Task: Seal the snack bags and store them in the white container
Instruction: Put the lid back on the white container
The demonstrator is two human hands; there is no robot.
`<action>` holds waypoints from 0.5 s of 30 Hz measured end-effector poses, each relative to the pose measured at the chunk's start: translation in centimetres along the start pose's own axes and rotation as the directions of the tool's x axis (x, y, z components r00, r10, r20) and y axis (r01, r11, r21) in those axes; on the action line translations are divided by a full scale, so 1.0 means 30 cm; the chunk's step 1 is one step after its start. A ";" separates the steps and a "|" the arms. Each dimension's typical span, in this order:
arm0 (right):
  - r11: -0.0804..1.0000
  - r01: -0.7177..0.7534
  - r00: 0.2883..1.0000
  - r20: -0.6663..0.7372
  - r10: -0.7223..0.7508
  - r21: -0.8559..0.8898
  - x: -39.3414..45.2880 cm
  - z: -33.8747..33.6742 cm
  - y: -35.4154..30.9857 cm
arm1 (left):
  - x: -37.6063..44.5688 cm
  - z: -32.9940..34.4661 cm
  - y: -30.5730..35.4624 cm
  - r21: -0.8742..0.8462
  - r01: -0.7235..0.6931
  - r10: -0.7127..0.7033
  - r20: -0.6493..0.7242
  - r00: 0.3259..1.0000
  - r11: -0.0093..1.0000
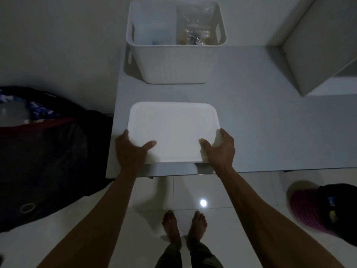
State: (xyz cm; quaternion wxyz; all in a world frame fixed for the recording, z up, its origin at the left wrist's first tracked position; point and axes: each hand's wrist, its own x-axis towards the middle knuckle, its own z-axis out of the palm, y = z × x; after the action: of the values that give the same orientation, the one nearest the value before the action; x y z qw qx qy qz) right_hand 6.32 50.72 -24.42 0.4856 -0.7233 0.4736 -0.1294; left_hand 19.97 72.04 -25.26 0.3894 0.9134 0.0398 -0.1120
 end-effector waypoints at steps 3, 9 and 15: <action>0.999 0.041 0.998 -0.040 -0.041 -0.012 -0.070 -0.066 -0.087 | -0.073 -0.086 0.056 -0.032 -0.096 0.095 -0.046 0.994 0.995; 0.983 0.140 0.984 -0.094 -0.152 -0.120 -0.166 -0.219 -0.305 | -0.161 -0.276 0.233 -0.083 -0.233 0.225 -0.089 0.970 0.969; 0.943 0.300 0.923 -0.206 -0.325 -0.143 -0.144 -0.299 -0.523 | -0.104 -0.392 0.463 -0.099 -0.269 0.260 -0.090 0.961 0.958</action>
State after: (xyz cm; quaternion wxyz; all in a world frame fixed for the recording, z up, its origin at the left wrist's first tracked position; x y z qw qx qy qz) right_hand 7.05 50.26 -5.85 0.3614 -0.7953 0.4108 -0.2609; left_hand 21.19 70.93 -6.86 0.4489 0.8912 -0.0619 -0.0217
